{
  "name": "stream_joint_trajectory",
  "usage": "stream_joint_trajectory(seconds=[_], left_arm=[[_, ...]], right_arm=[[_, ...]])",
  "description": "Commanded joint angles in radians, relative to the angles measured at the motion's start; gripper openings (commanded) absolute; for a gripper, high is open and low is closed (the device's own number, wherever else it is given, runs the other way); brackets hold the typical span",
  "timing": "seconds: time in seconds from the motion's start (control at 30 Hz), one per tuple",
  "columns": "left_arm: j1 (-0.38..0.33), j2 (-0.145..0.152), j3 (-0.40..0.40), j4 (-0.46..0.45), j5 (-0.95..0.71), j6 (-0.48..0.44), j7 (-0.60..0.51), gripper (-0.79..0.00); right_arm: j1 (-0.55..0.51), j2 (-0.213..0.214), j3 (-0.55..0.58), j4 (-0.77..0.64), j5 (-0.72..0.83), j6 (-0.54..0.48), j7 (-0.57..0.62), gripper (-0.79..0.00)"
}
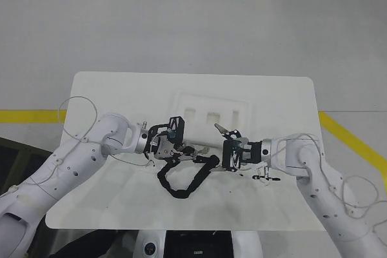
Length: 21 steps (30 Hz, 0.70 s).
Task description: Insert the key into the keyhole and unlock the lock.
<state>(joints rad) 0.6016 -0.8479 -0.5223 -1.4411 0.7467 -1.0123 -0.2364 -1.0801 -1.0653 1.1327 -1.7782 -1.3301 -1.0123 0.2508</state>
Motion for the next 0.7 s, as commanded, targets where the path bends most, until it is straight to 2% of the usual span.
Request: stream_joint_trajectory(seconds=[0.0,0.07,0.17,0.43,0.67], left_arm=[[0.005,-0.001,-0.004,0.001,0.002,0.000,0.001,-0.785],[0.009,-0.002,-0.008,0.001,0.002,0.000,0.002,-0.785],[0.014,-0.004,-0.013,0.000,0.002,0.000,0.002,-0.785],[0.025,-0.007,-0.024,0.000,0.001,0.000,-0.003,-0.785],[0.034,-0.008,-0.035,-0.001,0.003,0.000,-0.009,-0.785]], right_arm=[[0.002,0.005,-0.008,0.001,-0.034,0.000,-0.034,-0.151],[0.002,0.009,-0.014,0.001,-0.062,0.000,-0.061,-0.314],[0.001,0.013,-0.011,-0.006,-0.101,0.002,-0.098,-0.397],[-0.010,0.017,-0.015,-0.021,-0.173,0.041,-0.151,-0.413],[-0.017,0.020,-0.027,-0.046,-0.208,0.053,-0.178,-0.480]])
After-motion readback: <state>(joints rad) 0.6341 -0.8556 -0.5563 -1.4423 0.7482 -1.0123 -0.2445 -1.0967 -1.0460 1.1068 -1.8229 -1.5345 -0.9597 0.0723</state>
